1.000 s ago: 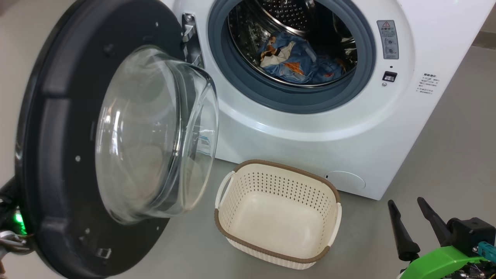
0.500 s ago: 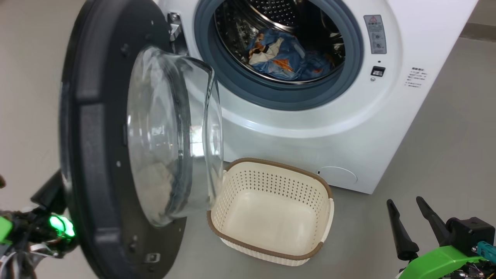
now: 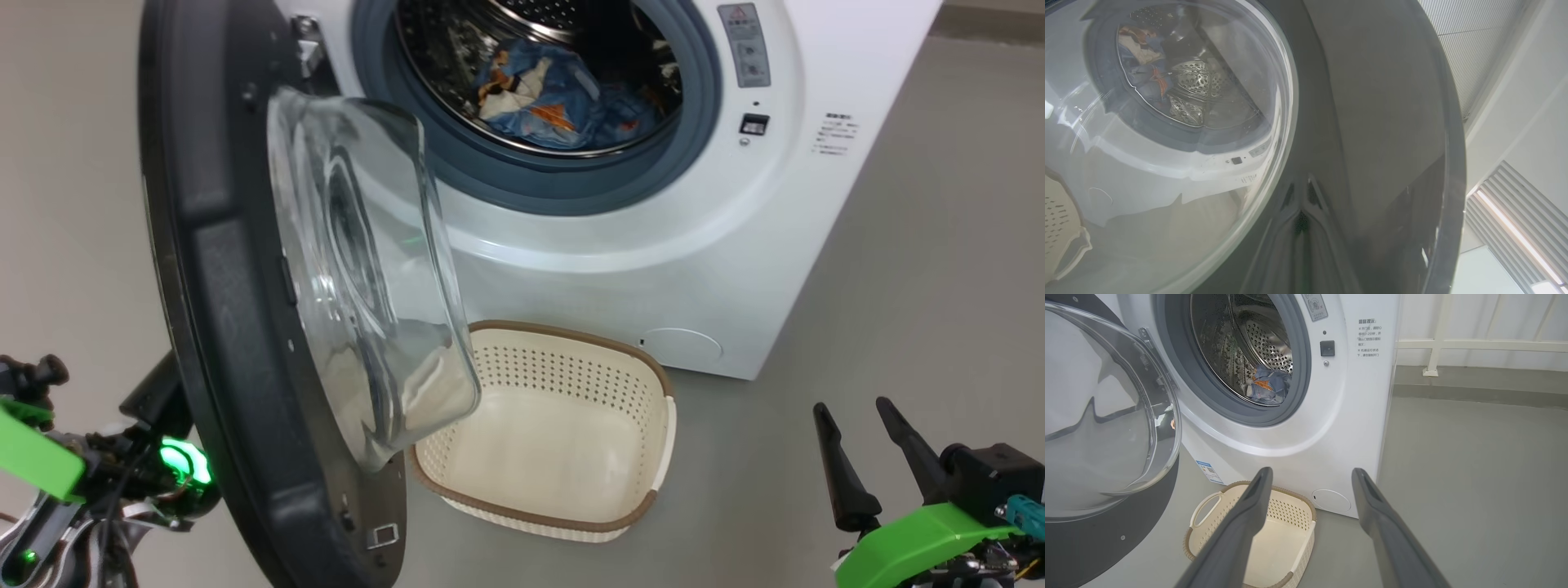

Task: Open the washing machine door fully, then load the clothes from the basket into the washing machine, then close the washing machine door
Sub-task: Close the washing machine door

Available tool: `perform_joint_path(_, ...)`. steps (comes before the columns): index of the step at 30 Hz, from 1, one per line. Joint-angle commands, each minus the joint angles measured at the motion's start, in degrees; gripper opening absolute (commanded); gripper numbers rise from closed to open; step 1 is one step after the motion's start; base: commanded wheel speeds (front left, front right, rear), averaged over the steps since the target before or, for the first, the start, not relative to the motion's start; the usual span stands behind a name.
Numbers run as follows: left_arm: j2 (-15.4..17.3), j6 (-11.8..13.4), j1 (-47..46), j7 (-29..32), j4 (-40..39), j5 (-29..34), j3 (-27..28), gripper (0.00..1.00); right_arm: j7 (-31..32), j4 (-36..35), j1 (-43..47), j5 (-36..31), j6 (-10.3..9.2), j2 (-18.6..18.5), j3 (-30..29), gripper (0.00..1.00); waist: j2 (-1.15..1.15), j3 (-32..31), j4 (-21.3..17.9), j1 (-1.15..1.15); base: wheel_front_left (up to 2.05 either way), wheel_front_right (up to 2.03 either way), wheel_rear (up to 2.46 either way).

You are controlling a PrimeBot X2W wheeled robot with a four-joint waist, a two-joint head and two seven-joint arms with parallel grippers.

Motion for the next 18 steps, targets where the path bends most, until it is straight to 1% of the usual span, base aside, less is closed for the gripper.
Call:
perform_joint_path(1,0.7,-0.78,-2.18,0.21,-1.78,-0.52,0.17,0.0,-0.66,-1.48,-2.46,1.14,0.25,-0.6,1.35,1.0,0.0,0.76,-1.02,-0.01,0.0,0.0,0.0)
perform_joint_path(12,0.08,-2.44,-3.26,-2.86,-0.91,-3.88,-4.37,0.0,-1.51,-0.27,-3.53,1.4,0.25,-0.42,1.56,1.0,0.0,1.66,-4.57,-0.01,0.0,0.0,0.0)
perform_joint_path(16,0.05,-2.7,-3.57,-4.49,-0.19,-3.49,-5.64,0.0,-1.9,0.19,-4.07,1.61,0.25,-0.37,1.94,1.0,0.0,2.0,-6.08,-0.01,0.0,0.0,0.0)
perform_joint_path(18,0.05,-2.77,-3.78,-5.52,0.45,-2.33,-6.17,0.0,-2.13,0.46,-4.32,1.7,0.25,-0.35,2.05,1.0,0.0,2.14,-6.93,-0.01,0.0,0.0,0.0)
